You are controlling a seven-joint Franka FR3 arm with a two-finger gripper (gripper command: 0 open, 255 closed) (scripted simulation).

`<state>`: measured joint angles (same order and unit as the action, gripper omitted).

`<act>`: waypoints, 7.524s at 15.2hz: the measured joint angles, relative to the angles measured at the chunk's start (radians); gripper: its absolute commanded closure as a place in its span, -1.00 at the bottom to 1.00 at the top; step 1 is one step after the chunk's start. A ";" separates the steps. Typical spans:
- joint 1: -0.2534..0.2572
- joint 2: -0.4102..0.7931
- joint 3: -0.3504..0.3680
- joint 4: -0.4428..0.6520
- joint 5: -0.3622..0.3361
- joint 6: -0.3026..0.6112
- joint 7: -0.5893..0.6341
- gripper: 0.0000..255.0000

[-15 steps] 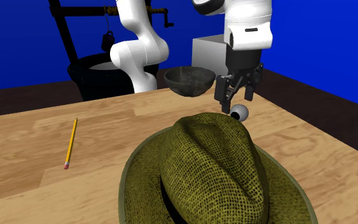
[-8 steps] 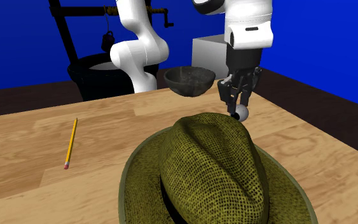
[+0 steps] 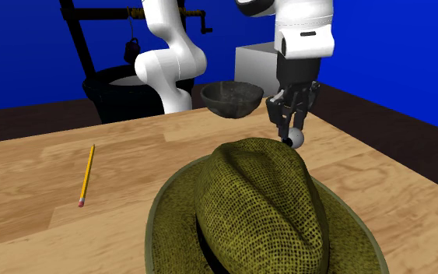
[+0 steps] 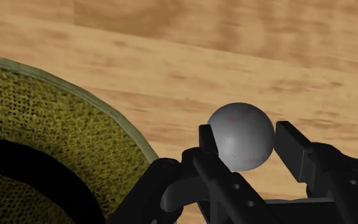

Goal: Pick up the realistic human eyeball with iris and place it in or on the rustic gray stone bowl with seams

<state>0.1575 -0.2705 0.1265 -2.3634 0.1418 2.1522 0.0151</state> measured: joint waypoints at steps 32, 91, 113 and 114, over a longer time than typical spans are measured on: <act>-0.018 0.309 0.052 0.336 -0.134 -0.337 0.255 1.00; 0.012 -0.423 0.026 -0.048 -0.040 -0.680 0.212 1.00; 0.008 -0.400 0.026 -0.044 -0.043 -0.660 0.209 -1.00; 0.006 -0.395 0.023 -0.016 -0.047 -0.682 0.208 -1.00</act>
<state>0.1637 -0.6651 0.1494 -2.3791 0.0951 1.4702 0.2228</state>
